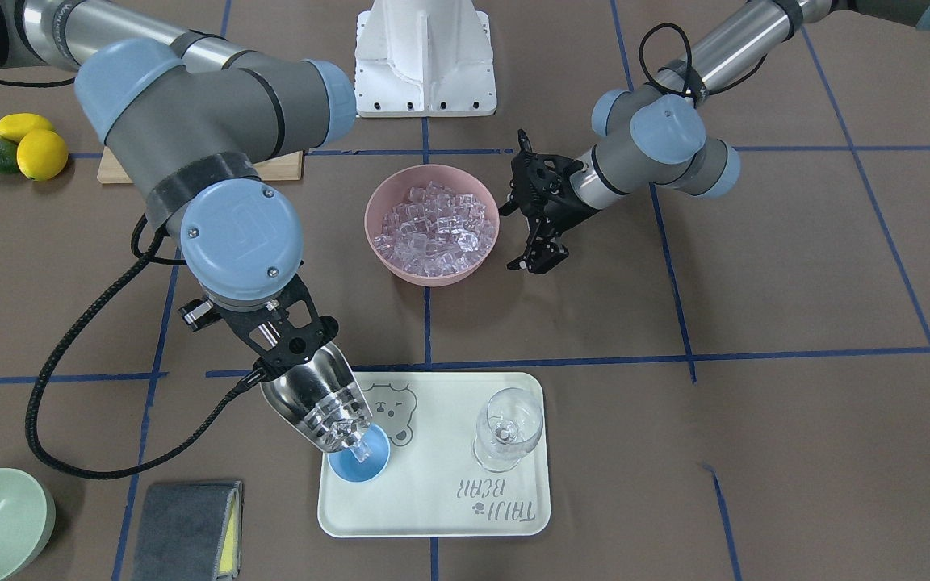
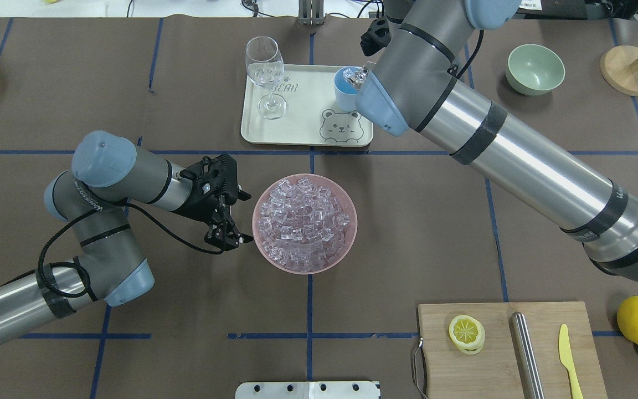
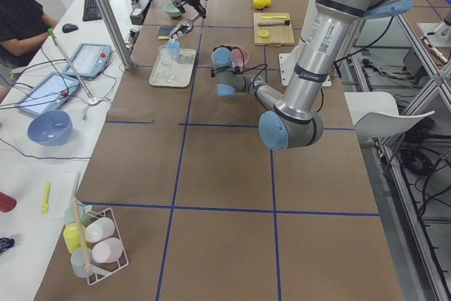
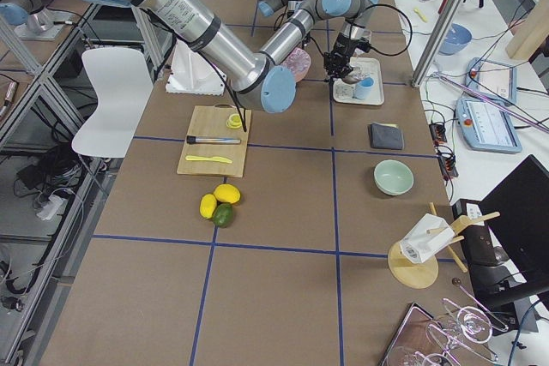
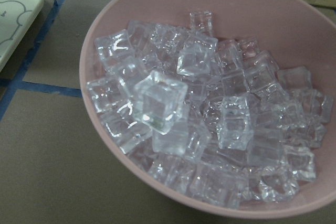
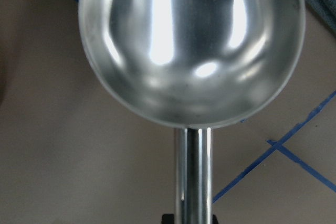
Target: Put ice in cup with scoop
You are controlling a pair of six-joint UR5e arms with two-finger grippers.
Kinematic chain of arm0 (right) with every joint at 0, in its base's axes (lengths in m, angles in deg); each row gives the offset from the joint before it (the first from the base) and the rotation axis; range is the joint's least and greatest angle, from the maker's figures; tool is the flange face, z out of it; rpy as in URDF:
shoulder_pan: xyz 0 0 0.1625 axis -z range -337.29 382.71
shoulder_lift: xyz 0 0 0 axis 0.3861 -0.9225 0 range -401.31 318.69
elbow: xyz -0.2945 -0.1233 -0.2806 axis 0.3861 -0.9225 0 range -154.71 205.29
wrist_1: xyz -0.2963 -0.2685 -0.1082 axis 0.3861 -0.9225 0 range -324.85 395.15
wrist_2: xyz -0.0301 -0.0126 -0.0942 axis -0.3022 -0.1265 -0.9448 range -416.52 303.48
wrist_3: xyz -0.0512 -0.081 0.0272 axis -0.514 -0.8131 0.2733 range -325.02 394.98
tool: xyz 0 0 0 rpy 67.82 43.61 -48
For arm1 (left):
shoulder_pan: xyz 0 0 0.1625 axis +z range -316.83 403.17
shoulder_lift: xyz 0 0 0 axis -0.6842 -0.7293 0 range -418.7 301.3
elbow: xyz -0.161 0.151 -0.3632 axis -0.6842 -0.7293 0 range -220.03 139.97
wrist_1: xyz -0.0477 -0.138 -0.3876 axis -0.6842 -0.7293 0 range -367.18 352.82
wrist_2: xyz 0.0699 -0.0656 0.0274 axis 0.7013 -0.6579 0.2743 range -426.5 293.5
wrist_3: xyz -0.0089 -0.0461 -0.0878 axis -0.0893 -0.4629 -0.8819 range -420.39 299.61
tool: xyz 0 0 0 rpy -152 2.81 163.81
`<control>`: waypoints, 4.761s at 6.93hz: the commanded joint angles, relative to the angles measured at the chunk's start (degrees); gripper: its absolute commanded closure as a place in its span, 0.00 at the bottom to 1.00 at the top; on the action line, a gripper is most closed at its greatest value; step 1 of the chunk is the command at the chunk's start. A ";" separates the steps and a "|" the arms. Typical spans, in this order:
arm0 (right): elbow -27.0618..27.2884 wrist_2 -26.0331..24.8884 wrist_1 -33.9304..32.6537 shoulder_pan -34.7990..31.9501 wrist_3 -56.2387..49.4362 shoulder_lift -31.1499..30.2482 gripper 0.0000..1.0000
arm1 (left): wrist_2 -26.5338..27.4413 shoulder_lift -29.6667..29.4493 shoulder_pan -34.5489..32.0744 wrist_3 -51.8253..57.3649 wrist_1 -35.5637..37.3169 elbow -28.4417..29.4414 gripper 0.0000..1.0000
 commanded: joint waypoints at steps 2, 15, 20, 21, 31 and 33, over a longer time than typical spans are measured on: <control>-1.35 -2.52 -3.93 0.72 -2.93 1.57 1.00 | 0.09 0.08 0.16 0.10 0.00 0.15 0.00; 15.86 2.17 -0.53 0.20 16.04 -11.24 1.00 | 0.35 0.16 0.34 0.01 0.00 0.15 0.00; 38.28 6.70 11.32 -0.42 44.75 -35.57 1.00 | 0.35 0.08 -1.24 -0.34 0.35 -0.11 0.00; 39.25 6.61 12.82 -0.24 47.75 -38.39 1.00 | 0.18 0.08 -1.76 -0.34 0.79 -0.20 0.00; 34.69 2.22 45.70 10.04 59.29 -57.93 1.00 | -2.88 13.02 -22.31 -0.26 33.24 -11.52 0.00; 33.20 2.39 45.70 10.22 58.68 -57.49 1.00 | -2.46 15.01 -25.57 0.35 33.58 -12.85 0.00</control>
